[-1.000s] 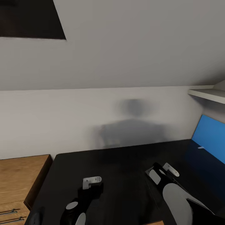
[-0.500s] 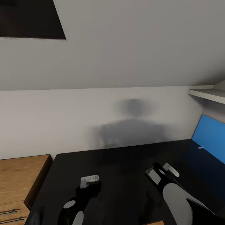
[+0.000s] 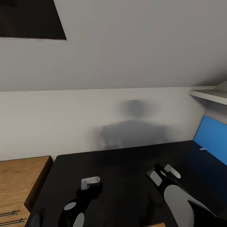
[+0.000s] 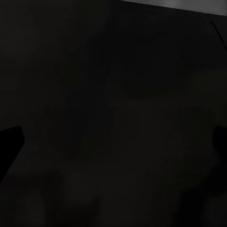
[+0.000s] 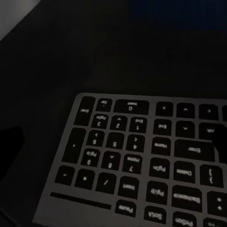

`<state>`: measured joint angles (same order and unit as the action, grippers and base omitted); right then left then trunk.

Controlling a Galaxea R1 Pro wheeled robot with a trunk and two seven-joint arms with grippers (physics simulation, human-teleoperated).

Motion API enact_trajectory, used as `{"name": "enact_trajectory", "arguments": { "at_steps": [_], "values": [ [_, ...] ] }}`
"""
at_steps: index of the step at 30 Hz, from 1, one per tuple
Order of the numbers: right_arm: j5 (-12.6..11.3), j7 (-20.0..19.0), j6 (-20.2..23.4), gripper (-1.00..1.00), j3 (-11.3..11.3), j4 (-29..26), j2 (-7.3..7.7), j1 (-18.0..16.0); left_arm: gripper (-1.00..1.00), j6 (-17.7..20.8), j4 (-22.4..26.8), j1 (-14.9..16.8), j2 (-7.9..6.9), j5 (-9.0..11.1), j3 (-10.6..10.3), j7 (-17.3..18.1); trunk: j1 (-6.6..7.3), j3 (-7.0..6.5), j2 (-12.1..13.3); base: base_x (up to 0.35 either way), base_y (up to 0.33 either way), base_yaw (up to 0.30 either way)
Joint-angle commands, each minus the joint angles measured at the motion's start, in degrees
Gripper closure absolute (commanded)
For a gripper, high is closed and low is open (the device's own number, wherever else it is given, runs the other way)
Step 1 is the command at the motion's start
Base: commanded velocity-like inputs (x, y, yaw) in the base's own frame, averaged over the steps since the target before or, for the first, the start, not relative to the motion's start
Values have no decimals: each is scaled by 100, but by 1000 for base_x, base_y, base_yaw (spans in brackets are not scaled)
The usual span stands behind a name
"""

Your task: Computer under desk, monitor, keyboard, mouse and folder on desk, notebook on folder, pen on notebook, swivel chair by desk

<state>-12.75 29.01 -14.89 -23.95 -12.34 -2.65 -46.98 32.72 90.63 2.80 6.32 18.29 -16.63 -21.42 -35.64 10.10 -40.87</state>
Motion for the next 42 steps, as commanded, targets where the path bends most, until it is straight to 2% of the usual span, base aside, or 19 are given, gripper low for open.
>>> {"name": "enact_trajectory", "arguments": {
  "at_steps": [1,18,42],
  "values": [
    [-61,9,-32,-100,22,-2,0,-4,-100,15,7,6,0,61,-7,-55,-2,9,-8,0,0,0],
    [-61,-1,-32,-100,22,4,2,-4,-100,15,1,5,1,61,-5,-55,-2,9,-8,0,0,0],
    [-61,-8,-4,-100,30,9,13,-4,-100,15,2,5,1,59,2,-55,-529,440,-970,0,0,0]
  ]
}}
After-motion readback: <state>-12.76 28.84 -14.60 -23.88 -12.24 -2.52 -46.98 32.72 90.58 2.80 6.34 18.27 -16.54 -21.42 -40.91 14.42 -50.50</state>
